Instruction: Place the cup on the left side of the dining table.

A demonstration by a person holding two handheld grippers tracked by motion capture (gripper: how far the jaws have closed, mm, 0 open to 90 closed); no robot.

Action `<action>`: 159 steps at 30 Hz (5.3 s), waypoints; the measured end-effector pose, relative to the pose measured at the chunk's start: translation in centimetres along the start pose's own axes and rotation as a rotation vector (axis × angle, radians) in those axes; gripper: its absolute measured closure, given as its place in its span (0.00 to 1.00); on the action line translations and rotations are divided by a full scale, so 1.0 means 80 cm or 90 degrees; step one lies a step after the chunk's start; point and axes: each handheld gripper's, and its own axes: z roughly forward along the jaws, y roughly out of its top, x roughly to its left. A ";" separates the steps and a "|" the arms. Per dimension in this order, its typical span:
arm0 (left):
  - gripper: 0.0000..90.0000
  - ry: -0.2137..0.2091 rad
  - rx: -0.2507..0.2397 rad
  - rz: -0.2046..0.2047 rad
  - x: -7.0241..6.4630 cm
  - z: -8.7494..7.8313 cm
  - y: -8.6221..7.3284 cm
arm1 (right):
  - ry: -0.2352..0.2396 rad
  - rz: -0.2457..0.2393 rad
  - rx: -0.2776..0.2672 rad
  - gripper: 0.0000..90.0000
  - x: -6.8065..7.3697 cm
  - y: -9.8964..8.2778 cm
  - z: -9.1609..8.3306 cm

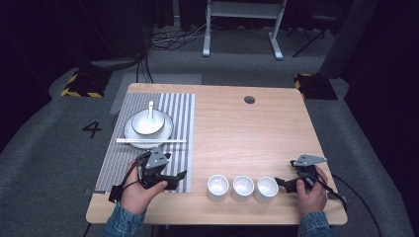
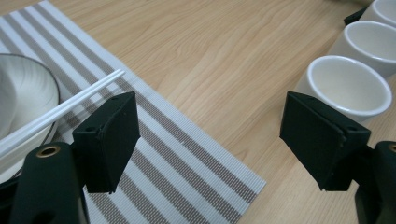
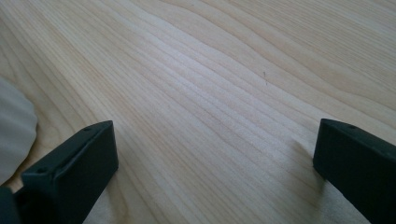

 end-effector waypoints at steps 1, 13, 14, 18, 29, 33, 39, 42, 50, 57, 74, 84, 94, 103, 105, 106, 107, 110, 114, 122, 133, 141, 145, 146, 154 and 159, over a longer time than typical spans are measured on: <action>0.22 -0.010 -0.003 0.003 -0.003 0.004 0.004 | 0.000 0.000 0.000 0.00 0.000 0.000 0.000; 0.22 -0.053 -0.012 0.039 -0.022 0.026 0.028 | 0.000 0.000 0.000 0.00 0.000 0.000 0.000; 0.22 -0.057 -0.012 0.043 -0.024 0.028 0.030 | 0.000 0.000 0.000 0.00 0.000 0.000 0.000; 0.22 -0.071 -0.018 0.053 -0.033 0.035 0.038 | 0.000 0.000 0.000 0.00 0.000 0.000 0.000; 0.20 -0.122 -0.038 0.051 -0.063 0.054 0.047 | 0.000 0.000 0.000 0.00 0.000 0.000 0.000; 0.20 -0.134 -0.047 0.047 -0.073 0.062 0.045 | 0.000 -0.001 0.000 0.00 0.000 0.000 0.000; 0.21 -0.140 -0.048 0.045 -0.085 0.075 0.043 | 0.000 0.000 0.000 0.00 0.000 0.000 0.000; 0.20 -0.149 -0.037 0.046 -0.088 0.084 0.040 | 0.000 0.000 0.000 0.00 0.000 0.000 0.000; 0.18 -0.173 -0.017 0.043 -0.097 0.101 0.027 | 0.000 0.000 0.000 0.00 0.000 0.000 0.000; 0.19 -0.178 0.000 0.029 -0.097 0.113 0.012 | 0.000 0.000 0.000 0.00 0.000 0.000 0.000; 0.26 -0.172 0.063 0.043 -0.103 0.138 -0.008 | 0.000 0.000 0.000 0.00 0.000 0.000 0.000; 0.29 -0.154 0.072 0.072 -0.106 0.136 -0.005 | 0.000 0.000 0.000 0.00 0.000 0.000 0.000; 0.29 -0.151 0.081 0.076 -0.108 0.135 -0.003 | 0.000 0.000 0.000 0.00 0.000 0.000 0.000; 0.30 -0.159 0.071 0.072 -0.109 0.125 0.006 | 0.000 0.000 0.000 0.00 0.000 0.000 0.000; 0.30 -0.159 0.068 0.075 -0.109 0.121 0.010 | 0.000 0.000 0.000 0.00 0.000 0.000 0.000; 0.30 -0.161 0.066 0.077 -0.109 0.119 0.011 | 0.000 0.000 0.000 0.00 0.000 0.000 0.000; 0.30 -0.162 0.067 0.074 -0.110 0.117 0.013 | 0.000 0.000 0.000 0.00 0.000 0.000 0.000; 0.30 -0.165 0.063 0.074 -0.110 0.111 0.017 | 0.000 0.000 0.000 0.00 0.000 0.000 0.000; 0.30 -0.162 0.056 0.075 -0.108 0.105 0.023 | 0.000 0.000 0.000 0.00 0.000 0.000 0.000; 0.30 -0.154 0.039 0.067 -0.104 0.094 0.034 | 0.000 0.000 0.000 0.00 0.000 0.000 0.000; 0.30 -0.132 0.004 0.042 -0.094 0.081 0.043 | 0.000 0.000 0.000 0.00 0.000 0.000 0.000; 0.30 -0.107 -0.005 0.028 -0.084 0.073 0.048 | 0.000 0.000 0.000 0.00 0.000 0.000 0.000; 0.30 -0.089 -0.013 0.014 -0.075 0.068 0.049 | 0.001 -0.001 0.000 0.00 0.000 0.000 0.000; 0.30 -0.083 -0.014 0.010 -0.073 0.066 0.049 | 0.001 -0.001 0.000 0.00 0.000 0.000 0.000; 0.30 -0.044 -0.029 -0.023 -0.053 0.051 0.048 | 0.002 -0.004 0.000 0.00 -0.001 0.001 0.000; 0.30 -0.016 -0.034 -0.042 -0.037 0.041 0.048 | 0.002 -0.004 0.000 0.00 -0.001 0.001 0.000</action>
